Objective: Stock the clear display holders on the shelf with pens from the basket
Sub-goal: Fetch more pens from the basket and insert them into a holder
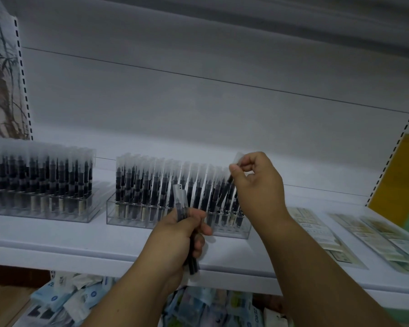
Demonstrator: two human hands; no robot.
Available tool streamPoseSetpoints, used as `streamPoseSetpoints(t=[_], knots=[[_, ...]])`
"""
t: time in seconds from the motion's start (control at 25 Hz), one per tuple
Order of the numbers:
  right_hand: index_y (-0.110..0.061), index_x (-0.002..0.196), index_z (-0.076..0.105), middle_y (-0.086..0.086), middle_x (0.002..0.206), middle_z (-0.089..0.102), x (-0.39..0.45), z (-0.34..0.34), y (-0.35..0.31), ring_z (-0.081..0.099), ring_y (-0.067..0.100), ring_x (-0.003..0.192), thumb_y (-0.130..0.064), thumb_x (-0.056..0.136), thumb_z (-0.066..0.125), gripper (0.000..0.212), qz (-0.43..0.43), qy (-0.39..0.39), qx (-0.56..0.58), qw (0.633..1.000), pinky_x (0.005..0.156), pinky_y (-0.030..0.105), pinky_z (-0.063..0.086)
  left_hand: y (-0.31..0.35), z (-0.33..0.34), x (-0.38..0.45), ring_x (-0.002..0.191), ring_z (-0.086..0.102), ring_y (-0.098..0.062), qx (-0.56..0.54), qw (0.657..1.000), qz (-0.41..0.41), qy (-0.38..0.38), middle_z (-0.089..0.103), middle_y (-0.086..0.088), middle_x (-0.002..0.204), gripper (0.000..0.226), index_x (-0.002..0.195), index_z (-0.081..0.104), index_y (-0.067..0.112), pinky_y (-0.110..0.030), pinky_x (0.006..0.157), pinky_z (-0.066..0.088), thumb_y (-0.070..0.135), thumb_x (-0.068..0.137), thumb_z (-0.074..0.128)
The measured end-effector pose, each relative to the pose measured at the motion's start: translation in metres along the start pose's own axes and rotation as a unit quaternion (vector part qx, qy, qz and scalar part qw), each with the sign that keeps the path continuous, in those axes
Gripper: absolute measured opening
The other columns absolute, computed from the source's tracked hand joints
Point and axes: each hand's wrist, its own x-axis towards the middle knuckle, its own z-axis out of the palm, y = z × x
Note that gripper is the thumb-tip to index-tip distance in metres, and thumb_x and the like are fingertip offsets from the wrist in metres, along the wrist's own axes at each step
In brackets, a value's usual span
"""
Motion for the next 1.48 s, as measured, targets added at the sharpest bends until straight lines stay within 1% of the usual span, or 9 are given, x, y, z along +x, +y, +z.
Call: streamPoseSetpoints(t=[0.32,0.48,0.64,0.76,0.84,1.04,1.2,1.36,1.48], knots=[[-0.024,0.089,0.054,-0.012,0.082,0.059,-0.002,-0.006,-0.002,0.054,0.005,0.069,-0.029,0.093,0.063,0.011,0.006,-0.021,-0.048,0.999,0.060,0.025,0.042,-0.001,-0.001,0.002,0.047,0.041,-0.016,-0.023,1.000,-0.015,0.005,0.063,-0.010,0.065,0.022,0.105,0.060,0.000,-0.028,0.047,0.033,-0.007,0.092,0.045],[-0.020,0.086,0.056,-0.008,0.074,0.056,-0.012,0.007,0.008,0.052,0.008,0.066,-0.028,0.092,0.065,0.013,0.036,-0.124,-0.089,0.988,0.061,0.027,0.043,-0.001,0.003,0.000,0.047,0.038,-0.016,-0.029,0.999,-0.022,-0.002,0.061,-0.011,0.066,0.023,0.105,0.061,-0.001,-0.028,0.047,0.031,-0.009,0.092,0.043],[-0.024,0.089,0.054,-0.008,0.082,0.057,-0.019,0.002,0.003,0.057,0.012,0.074,-0.042,0.091,0.063,0.020,0.047,-0.046,-0.104,0.992,0.066,0.031,0.048,0.000,0.002,-0.003,0.047,0.039,-0.016,-0.041,0.998,-0.033,-0.022,0.061,-0.014,0.070,0.024,0.108,0.062,-0.002,-0.028,0.046,0.032,-0.008,0.092,0.045],[-0.021,0.086,0.067,-0.004,0.083,0.067,-0.021,-0.004,-0.009,0.064,0.018,0.076,-0.041,0.093,0.061,0.023,0.140,-0.200,0.049,0.968,0.072,0.031,0.053,0.003,0.005,-0.003,0.048,0.041,-0.016,-0.038,0.996,-0.055,-0.066,0.062,-0.014,0.071,0.023,0.107,0.062,-0.004,-0.028,0.045,0.033,-0.007,0.092,0.045],[-0.009,0.083,0.067,0.007,0.067,0.062,-0.024,-0.007,-0.014,0.055,0.027,0.056,-0.029,0.095,0.063,0.024,0.178,-0.313,0.151,0.920,0.061,0.031,0.052,0.004,0.007,-0.004,0.050,0.043,-0.017,-0.023,0.993,-0.061,-0.098,0.063,-0.017,0.074,0.020,0.104,0.062,-0.004,-0.028,0.046,0.035,-0.005,0.092,0.047],[0.005,0.089,0.065,0.014,0.059,0.049,-0.024,-0.018,-0.018,0.043,0.018,0.042,-0.015,0.094,0.064,0.021,0.175,-0.338,0.163,0.910,0.038,0.014,0.035,0.001,0.011,-0.009,0.051,0.047,-0.016,0.028,0.990,-0.060,-0.124,0.066,-0.015,0.074,0.019,0.105,0.063,-0.004,-0.028,0.048,0.037,0.006,0.099,0.048],[-0.002,0.084,0.066,-0.016,0.045,0.054,-0.021,-0.019,-0.012,0.048,-0.004,0.039,-0.017,0.092,0.067,0.016,0.148,-0.215,0.170,0.950,0.043,0.006,0.034,0.006,0.013,-0.010,0.057,0.059,-0.019,0.000,0.994,-0.030,-0.101,0.069,-0.015,0.077,0.022,0.107,0.064,-0.001,-0.028,0.051,0.044,0.013,0.100,0.049],[-0.007,0.084,0.069,-0.016,0.046,0.053,-0.013,-0.023,-0.008,0.043,-0.002,0.040,-0.025,0.092,0.066,0.020,0.165,-0.070,0.203,0.963,0.051,0.017,0.034,0.016,0.007,0.000,0.066,0.070,-0.024,0.048,0.998,-0.004,-0.038,0.076,-0.014,0.086,0.020,0.108,0.063,0.007,-0.031,0.051,0.049,0.015,0.103,0.046],[-0.016,0.084,0.070,-0.015,0.061,0.060,0.002,-0.033,-0.005,0.052,-0.001,0.052,-0.032,0.092,0.066,0.018,0.134,0.061,0.167,0.975,0.059,0.020,0.040,0.012,0.001,0.004,0.050,0.057,-0.020,0.083,0.997,-0.003,0.002,0.075,-0.009,0.078,0.019,0.103,0.064,0.008,-0.028,0.046,0.041,0.016,0.103,0.047]])
